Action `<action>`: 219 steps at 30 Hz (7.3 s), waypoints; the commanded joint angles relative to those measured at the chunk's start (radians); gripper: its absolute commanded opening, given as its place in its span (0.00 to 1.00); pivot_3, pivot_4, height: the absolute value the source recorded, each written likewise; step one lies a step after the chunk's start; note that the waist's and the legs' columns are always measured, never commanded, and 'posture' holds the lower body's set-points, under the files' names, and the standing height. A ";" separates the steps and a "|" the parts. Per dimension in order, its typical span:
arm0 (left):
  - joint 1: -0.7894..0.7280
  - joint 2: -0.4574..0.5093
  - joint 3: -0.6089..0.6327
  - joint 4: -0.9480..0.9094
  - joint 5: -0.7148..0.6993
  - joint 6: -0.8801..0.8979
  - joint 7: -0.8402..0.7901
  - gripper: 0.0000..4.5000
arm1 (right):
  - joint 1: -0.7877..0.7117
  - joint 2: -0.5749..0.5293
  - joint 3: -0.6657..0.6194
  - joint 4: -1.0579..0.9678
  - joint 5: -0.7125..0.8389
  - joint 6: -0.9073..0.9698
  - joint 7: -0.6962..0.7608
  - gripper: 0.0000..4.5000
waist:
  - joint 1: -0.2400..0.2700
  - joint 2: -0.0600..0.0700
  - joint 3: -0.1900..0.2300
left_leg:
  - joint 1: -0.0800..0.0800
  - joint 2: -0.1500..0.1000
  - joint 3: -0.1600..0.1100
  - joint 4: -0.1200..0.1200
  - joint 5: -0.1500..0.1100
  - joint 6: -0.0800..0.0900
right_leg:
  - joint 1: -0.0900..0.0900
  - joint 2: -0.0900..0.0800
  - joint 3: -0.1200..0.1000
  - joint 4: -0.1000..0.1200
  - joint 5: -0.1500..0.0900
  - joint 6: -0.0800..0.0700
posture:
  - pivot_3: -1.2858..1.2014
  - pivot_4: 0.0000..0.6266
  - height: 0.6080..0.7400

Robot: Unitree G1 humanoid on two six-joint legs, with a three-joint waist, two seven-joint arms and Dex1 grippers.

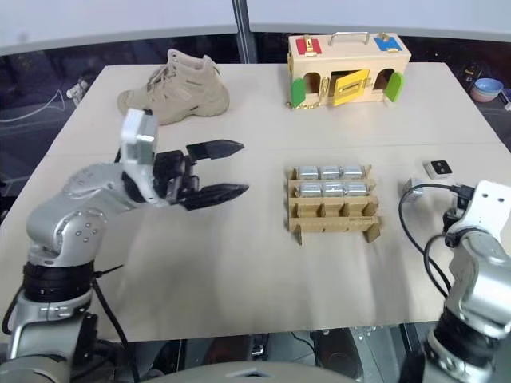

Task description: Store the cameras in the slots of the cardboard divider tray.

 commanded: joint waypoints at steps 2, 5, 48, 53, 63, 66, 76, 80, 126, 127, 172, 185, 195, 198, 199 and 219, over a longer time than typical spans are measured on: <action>-0.126 -0.023 0.022 -0.015 -0.233 0.392 0.308 1.00 | 0.100 -0.246 0.233 -0.248 0.030 -0.370 0.267 0.38 | -0.004 0.000 0.000 | 0.001 0.000 0.000 0.000 0.000 0.000 | 0.000 0.000 0.001 0.000 0.000 0.001 | 0.52 0.24 1.00; -0.220 -0.106 0.039 0.081 -0.357 0.535 0.443 1.00 | 0.076 -0.372 0.385 -0.256 0.023 -0.528 0.372 0.38 | -0.005 -0.003 0.001 | 0.003 0.000 0.000 0.001 0.000 0.000 | 0.002 0.001 -0.001 0.001 -0.001 0.002 | 0.52 0.24 1.00; -0.494 -0.204 -0.510 0.424 0.264 0.122 -0.056 0.16 | -0.139 -0.762 0.162 0.497 0.572 -0.784 1.315 0.99 | 0.025 -0.005 0.004 | 0.004 -0.004 0.001 0.003 -0.001 0.002 | 0.006 0.000 -0.001 -0.002 -0.001 -0.006 | 0.52 0.24 1.00; -0.571 -0.254 -0.595 0.523 0.396 0.072 -0.134 0.16 | -0.203 -0.793 0.192 0.597 0.555 -0.882 1.435 0.99 | 0.025 -0.005 0.004 | 0.003 -0.003 0.000 0.003 -0.001 0.002 | 0.006 0.001 -0.002 -0.002 0.001 -0.003 | 0.52 0.24 1.00; -0.573 -0.248 -0.688 0.575 0.570 0.017 -0.250 0.16 | -0.147 -0.774 0.164 0.560 0.562 -0.938 1.409 0.99 | 0.028 -0.005 0.004 | 0.002 -0.004 -0.001 0.004 -0.002 0.003 | 0.005 -0.001 -0.001 -0.002 0.001 -0.001 | 0.52 0.24 1.00; -0.571 -0.265 -0.708 0.596 0.619 -0.020 -0.264 0.16 | -0.113 -0.777 0.144 0.542 0.569 -0.943 1.400 0.99 | 0.028 -0.005 0.004 | 0.002 -0.004 0.000 0.005 -0.002 0.003 | 0.005 -0.001 0.000 -0.002 0.001 -0.001 | 0.52 0.24 1.00; -0.615 -0.304 -0.646 0.503 0.658 0.004 -0.280 0.56 | 0.014 -0.765 0.049 0.455 0.542 -0.901 1.261 1.00 | 0.028 -0.005 0.004 | 0.002 -0.004 0.000 0.006 -0.002 0.003 | 0.005 -0.001 0.000 0.000 0.001 -0.001 | 0.52 0.24 1.00; -0.623 -0.268 -0.499 0.317 0.532 0.172 -0.285 0.78 | 0.116 -0.752 -0.009 0.328 0.538 -0.704 1.052 1.00 | 0.028 -0.004 0.004 | 0.001 -0.002 -0.001 0.006 -0.002 0.003 | 0.004 -0.001 0.000 0.000 0.001 -0.001 | 0.52 0.24 1.00; 0.194 0.088 0.088 -0.135 0.112 -0.093 -0.163 0.79 | -0.216 -0.412 0.250 0.432 0.241 -0.105 0.269 0.17 | 0.002 -0.003 0.003 | 0.001 -0.003 0.002 0.005 -0.001 0.002 | -0.001 -0.002 0.003 0.008 0.000 -0.001 | 0.52 0.24 1.00; 0.207 0.043 0.107 -0.129 0.086 -0.125 -0.147 0.79 | -0.183 -0.428 0.249 0.386 0.271 -0.238 0.378 0.17 | 0.003 -0.003 0.003 | 0.001 -0.003 0.002 0.005 -0.001 0.002 | -0.001 -0.002 0.003 0.008 0.000 -0.001 | 0.52 0.24 1.00; 0.286 0.134 0.140 -0.199 -0.095 -0.084 -0.130 0.79 | -0.264 -0.567 0.667 0.650 0.173 -1.050 1.230 0.59 | 0.011 -0.005 0.004 | 0.003 -0.001 0.001 0.005 -0.001 0.002 | 0.002 -0.002 0.000 0.005 0.001 -0.001 | 0.52 0.24 1.00; 0.306 0.069 0.111 -0.220 -0.062 -0.124 -0.060 0.79 | -0.381 -0.521 0.322 0.546 0.199 -0.227 0.459 0.99 | 0.009 -0.005 0.003 | 0.003 -0.001 0.001 0.005 -0.001 0.002 | 0.001 -0.003 0.002 0.007 -0.001 -0.006 | 0.52 0.24 1.00; 0.254 0.034 0.056 -0.187 -0.033 -0.148 -0.068 0.79 | -0.631 -0.438 0.344 1.211 0.048 -0.422 0.229 0.99 | -0.006 -0.005 0.004 | 0.002 -0.004 0.005 0.004 -0.001 0.002 | 0.000 -0.002 0.005 0.006 0.001 -0.001 | 0.52 0.24 1.00; 0.272 0.033 0.064 -0.205 -0.038 -0.149 -0.059 0.79 | -0.710 -0.439 0.341 1.378 0.041 -0.481 0.217 0.99 | -0.006 -0.005 0.004 | 0.002 -0.004 0.005 0.004 -0.001 0.002 | 0.000 -0.001 0.005 0.006 0.001 -0.001 | 0.52 0.24 1.00; 0.283 0.034 0.069 -0.212 -0.040 -0.150 -0.055 0.79 | -0.732 -0.439 0.345 1.423 0.038 -0.496 0.219 0.99 | -0.006 -0.005 0.004 | 0.002 -0.004 0.005 0.004 -0.001 0.002 | 0.000 -0.001 0.005 0.006 0.001 -0.001 | 0.52 0.24 1.00; 0.322 0.023 0.081 -0.245 -0.038 -0.141 0.054 0.79 | -0.780 -0.445 0.398 1.598 0.005 -0.576 0.311 0.53 | -0.002 -0.005 0.004 | 0.002 -0.003 0.005 0.004 -0.001 0.002 | 0.000 -0.002 0.005 0.004 0.001 -0.001 | 0.52 0.24 1.00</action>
